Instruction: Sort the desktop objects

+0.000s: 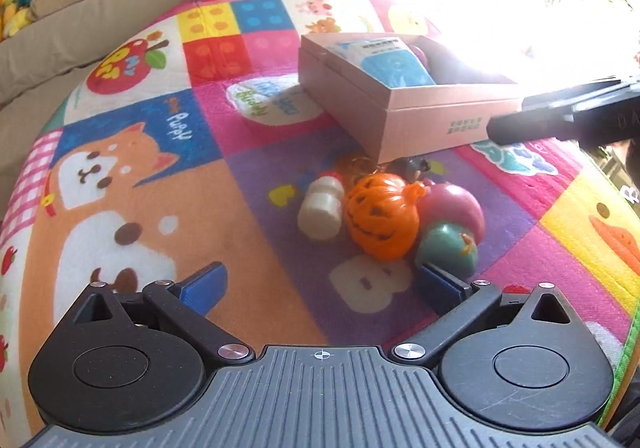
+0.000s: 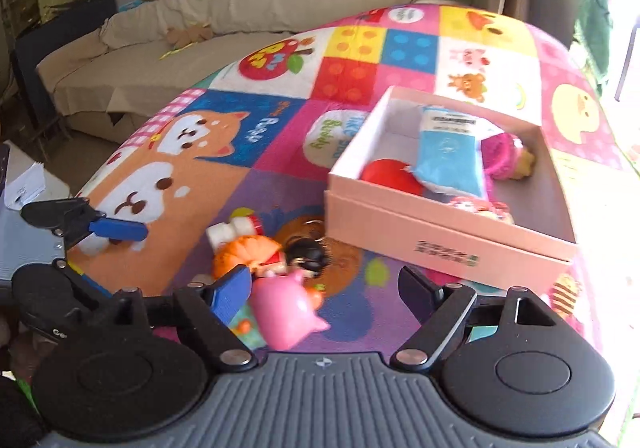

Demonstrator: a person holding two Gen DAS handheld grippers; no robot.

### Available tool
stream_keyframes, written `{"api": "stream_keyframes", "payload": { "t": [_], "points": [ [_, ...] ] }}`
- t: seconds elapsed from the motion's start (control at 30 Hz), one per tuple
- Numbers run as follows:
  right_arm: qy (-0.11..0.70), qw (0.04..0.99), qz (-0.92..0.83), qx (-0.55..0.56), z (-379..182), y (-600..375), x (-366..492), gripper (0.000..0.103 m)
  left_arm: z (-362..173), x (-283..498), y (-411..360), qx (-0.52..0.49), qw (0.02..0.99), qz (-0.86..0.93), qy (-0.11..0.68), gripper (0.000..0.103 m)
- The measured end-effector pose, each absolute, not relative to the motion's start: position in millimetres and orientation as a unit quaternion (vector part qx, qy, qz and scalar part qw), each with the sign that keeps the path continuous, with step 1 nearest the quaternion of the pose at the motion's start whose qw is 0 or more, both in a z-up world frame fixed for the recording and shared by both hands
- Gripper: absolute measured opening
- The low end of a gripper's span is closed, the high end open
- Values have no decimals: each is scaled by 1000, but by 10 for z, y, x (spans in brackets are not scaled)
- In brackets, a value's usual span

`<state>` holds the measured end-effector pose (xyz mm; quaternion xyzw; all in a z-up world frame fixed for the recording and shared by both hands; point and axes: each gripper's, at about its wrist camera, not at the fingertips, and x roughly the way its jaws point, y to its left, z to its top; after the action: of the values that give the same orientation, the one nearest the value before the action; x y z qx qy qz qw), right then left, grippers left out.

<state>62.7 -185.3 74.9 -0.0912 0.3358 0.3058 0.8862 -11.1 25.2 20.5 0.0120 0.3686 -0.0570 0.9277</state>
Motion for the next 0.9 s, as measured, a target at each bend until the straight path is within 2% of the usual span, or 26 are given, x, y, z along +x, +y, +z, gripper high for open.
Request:
{"api": "stream_keyframes", "payload": {
  "t": [0.1,0.13,0.2,0.37,0.47,0.6,0.77,0.9],
  "points": [
    [303,924,232,1,827,-2302,902,96,201,-20,114,15,927,-58,370,103],
    [280,939,198,32,824,-2448,1001,103,195,20,76,15,926,-57,373,103],
    [270,947,158,71,757,-2609,1240,103,184,60,24,21,925,-50,377,103],
    [339,907,185,166,476,-2689,1685,103,192,91,72,42,925,-18,377,103],
    [331,910,200,147,460,-2520,1603,103,210,130,174,36,924,3,380,103],
    [351,869,313,151,464,-2377,1450,103,239,177,246,48,928,27,369,103],
    [322,902,282,58,522,-2313,1062,103,281,268,433,69,928,111,349,103],
    [336,909,247,20,408,-2460,850,103,381,282,613,42,931,122,340,103]
  ]
}}
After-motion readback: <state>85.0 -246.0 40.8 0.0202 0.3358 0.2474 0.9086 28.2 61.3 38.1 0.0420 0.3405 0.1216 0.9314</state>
